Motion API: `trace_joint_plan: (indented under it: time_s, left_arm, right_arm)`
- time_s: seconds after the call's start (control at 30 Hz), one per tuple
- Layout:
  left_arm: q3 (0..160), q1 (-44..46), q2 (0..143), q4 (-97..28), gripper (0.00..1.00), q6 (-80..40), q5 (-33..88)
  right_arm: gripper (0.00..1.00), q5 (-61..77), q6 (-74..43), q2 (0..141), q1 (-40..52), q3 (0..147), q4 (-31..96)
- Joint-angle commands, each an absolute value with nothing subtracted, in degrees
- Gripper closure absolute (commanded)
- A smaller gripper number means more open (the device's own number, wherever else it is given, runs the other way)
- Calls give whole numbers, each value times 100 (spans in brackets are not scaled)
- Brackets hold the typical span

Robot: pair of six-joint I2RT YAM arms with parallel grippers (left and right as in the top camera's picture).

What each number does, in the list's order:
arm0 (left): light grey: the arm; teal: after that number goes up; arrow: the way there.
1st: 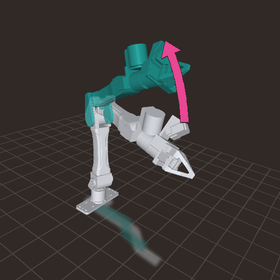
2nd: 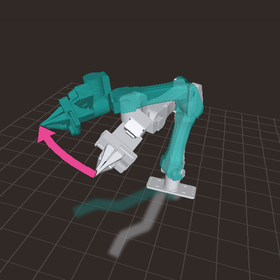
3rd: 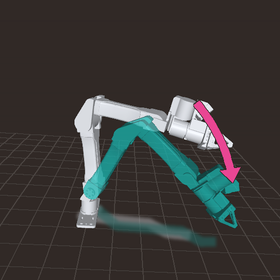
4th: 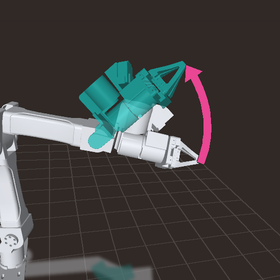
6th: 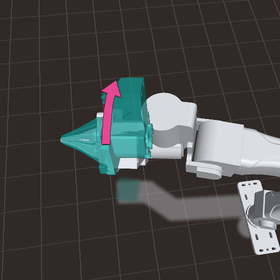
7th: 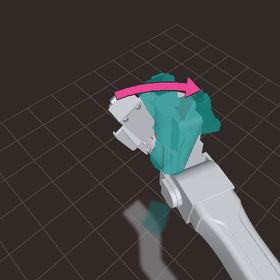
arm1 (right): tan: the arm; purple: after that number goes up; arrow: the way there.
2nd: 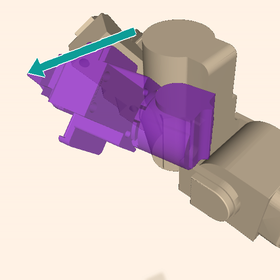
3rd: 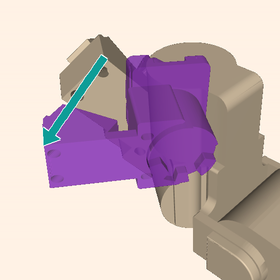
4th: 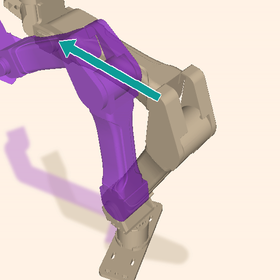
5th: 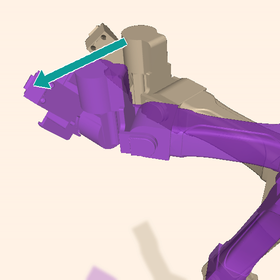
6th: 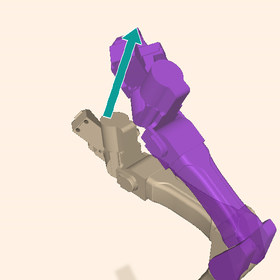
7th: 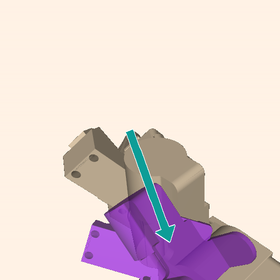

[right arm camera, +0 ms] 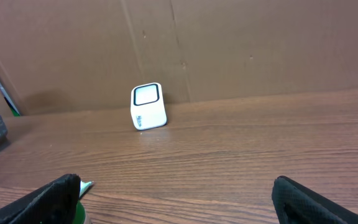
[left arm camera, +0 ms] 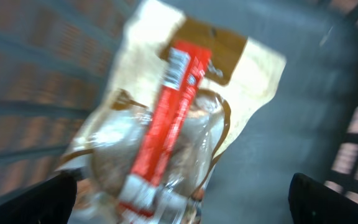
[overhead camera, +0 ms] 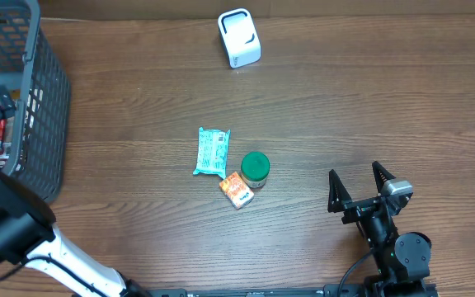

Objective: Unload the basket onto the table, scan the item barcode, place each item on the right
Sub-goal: 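Reach the left gripper back into the grey basket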

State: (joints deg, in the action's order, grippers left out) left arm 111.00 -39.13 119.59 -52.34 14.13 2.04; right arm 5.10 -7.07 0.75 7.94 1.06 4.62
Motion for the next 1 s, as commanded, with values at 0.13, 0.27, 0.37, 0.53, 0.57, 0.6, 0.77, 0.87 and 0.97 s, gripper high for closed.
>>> trace_joint_plan:
  time_s: [0.13,0.27,0.37,0.53,0.57,0.6,0.77,0.87,0.97]
  left_arm:
    - [11100,-3927,13104,-5068,0,1925,-45]
    - [11098,-3927,13491,-5127,0,1933,-43]
    - [11098,-3924,13666,-5194,13,1929,-34]
    - [11128,-3885,13616,-5417,84,1918,-3]
    - [11128,-3885,13559,-5437,86,1874,5]
    - [11128,-3885,13472,-5443,87,1769,1]
    - [11128,-3857,12654,-5345,94,1192,3]
    - [11128,-3780,11852,-5216,96,497,-12]
    - [11128,-3660,11013,-5072,96,113,-163]
  right_arm:
    - [0,460,-729,49,786,45,443]
    - [0,460,-729,49,786,45,443]
    - [0,460,-729,49,786,45,443]
    - [0,460,-729,49,786,45,443]
    - [0,458,-729,49,786,45,443]
    - [0,458,-729,49,786,45,443]
    - [0,458,-729,49,786,45,443]
    - [0,458,-729,49,786,45,443]
    - [0,458,-729,49,786,45,443]
